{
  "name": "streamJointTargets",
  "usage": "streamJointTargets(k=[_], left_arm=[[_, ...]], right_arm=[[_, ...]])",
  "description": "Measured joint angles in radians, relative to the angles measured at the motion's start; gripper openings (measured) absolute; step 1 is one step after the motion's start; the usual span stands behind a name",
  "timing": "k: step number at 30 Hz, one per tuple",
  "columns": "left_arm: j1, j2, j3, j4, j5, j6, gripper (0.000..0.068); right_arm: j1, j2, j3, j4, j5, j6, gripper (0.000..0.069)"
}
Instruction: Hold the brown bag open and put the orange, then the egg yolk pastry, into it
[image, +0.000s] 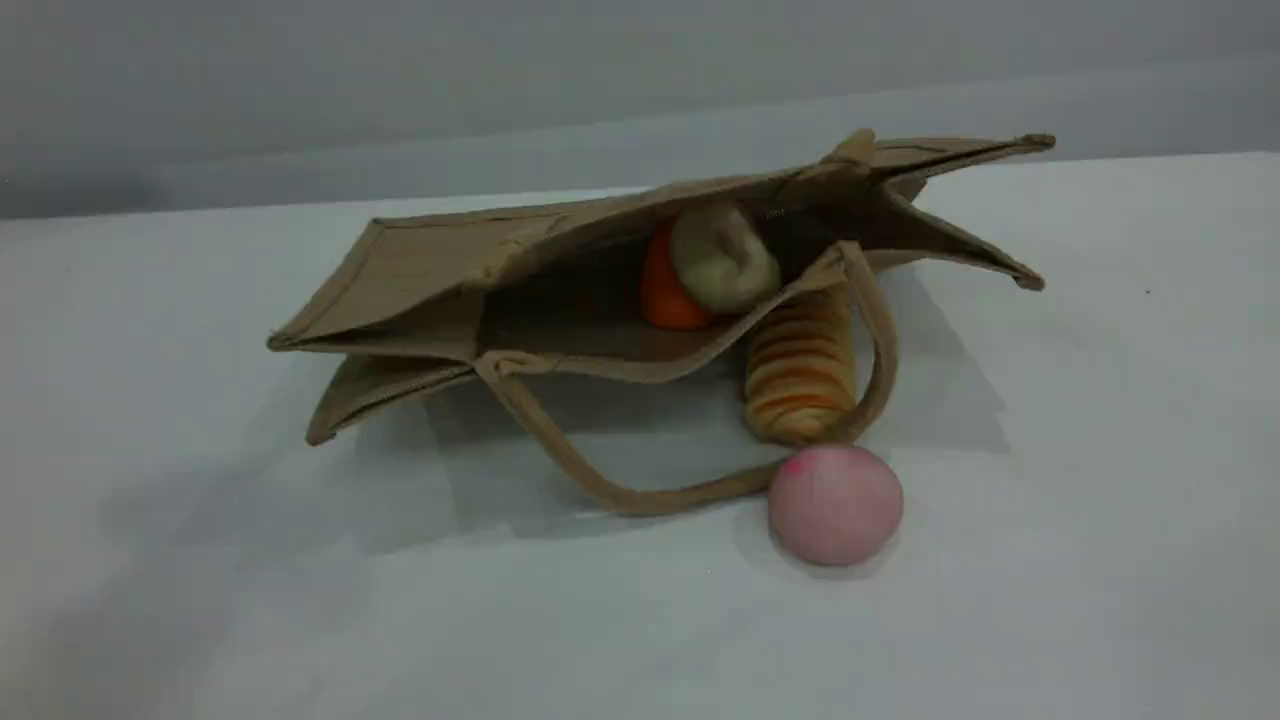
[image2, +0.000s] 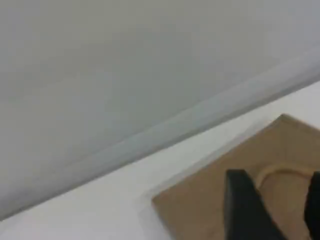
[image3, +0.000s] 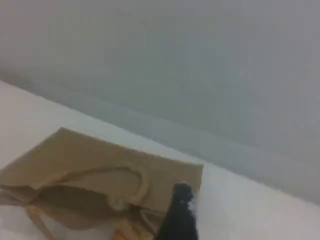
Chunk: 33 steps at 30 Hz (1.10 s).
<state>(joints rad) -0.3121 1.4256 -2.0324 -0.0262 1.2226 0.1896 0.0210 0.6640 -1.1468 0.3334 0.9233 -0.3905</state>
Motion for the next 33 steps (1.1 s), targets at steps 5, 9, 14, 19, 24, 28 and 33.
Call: streamJointTargets(k=[5, 9, 14, 19, 24, 28, 33], left_arm=[[0.000, -0.190, 0.208, 0.000, 0.001, 0.012, 0.0204], [0.000, -0.328, 0.349, -0.006, 0.000, 0.011, 0.0199], [0.000, -0.507, 0.477, 0.000, 0.000, 0.011, 0.0208], [0.000, -0.689, 0.600, 0.001, 0.000, 0.011, 0.0265], [0.000, -0.858, 0.723, 0.001, 0.000, 0.011, 0.0326], [0.000, -0.989, 0.830, 0.001, 0.000, 0.011, 0.0347], [0.000, -1.133, 0.979, 0.003, 0.000, 0.011, 0.0349]], right_arm=[[0.000, -0.133, 0.001, 0.003, 0.082, 0.026, 0.0579], [0.000, -0.202, 0.002, -0.005, 0.143, 0.047, 0.0540], [0.000, -0.249, 0.002, -0.067, 0.214, 0.085, 0.0528], [0.000, -0.296, 0.003, -0.149, 0.296, 0.178, 0.0528], [0.000, -0.336, 0.024, -0.157, 0.299, 0.233, 0.0527], [0.000, -0.374, 0.093, -0.148, 0.298, 0.271, 0.0527], [0.000, -0.446, 0.196, -0.105, 0.298, 0.254, 0.0527]])
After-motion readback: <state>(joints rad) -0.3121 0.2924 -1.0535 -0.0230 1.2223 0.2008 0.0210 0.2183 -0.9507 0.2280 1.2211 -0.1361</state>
